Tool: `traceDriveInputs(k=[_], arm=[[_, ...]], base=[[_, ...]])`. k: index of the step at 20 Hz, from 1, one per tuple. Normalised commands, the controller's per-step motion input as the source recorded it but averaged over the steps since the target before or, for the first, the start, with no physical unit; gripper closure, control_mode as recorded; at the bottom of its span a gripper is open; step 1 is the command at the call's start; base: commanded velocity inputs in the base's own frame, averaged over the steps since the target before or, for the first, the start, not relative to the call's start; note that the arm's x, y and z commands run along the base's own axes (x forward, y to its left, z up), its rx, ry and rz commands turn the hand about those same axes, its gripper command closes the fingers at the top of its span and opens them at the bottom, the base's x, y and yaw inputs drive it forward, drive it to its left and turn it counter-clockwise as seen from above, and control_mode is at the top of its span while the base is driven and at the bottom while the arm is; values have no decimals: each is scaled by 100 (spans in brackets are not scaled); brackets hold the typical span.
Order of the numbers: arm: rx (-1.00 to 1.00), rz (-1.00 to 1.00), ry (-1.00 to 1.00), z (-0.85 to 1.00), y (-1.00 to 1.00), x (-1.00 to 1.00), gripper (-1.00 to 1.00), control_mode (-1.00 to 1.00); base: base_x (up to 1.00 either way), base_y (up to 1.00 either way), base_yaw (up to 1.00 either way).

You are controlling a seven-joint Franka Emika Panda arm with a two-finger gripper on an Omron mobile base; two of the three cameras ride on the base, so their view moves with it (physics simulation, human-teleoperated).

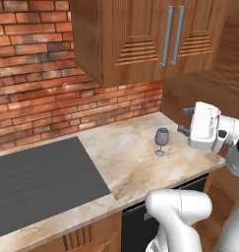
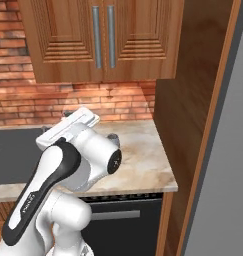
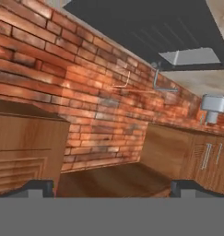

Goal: Retrieve the wine glasses from the counter and place one next to each plate.

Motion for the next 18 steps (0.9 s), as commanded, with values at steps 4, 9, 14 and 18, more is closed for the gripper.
traceDriveInputs(k=[4,9,14,18], arm=[[0,-1,23,-16,-43,0,-100,-100],[0,0,14,-16,-53,0,-100,-100],[0,0,5,-25,-52,0,-100,-100],[-1,0,5,-35,-20,6,-100,-100]], base=[[0,0,0],[0,0,0],[0,0,0],[0,0,0]])
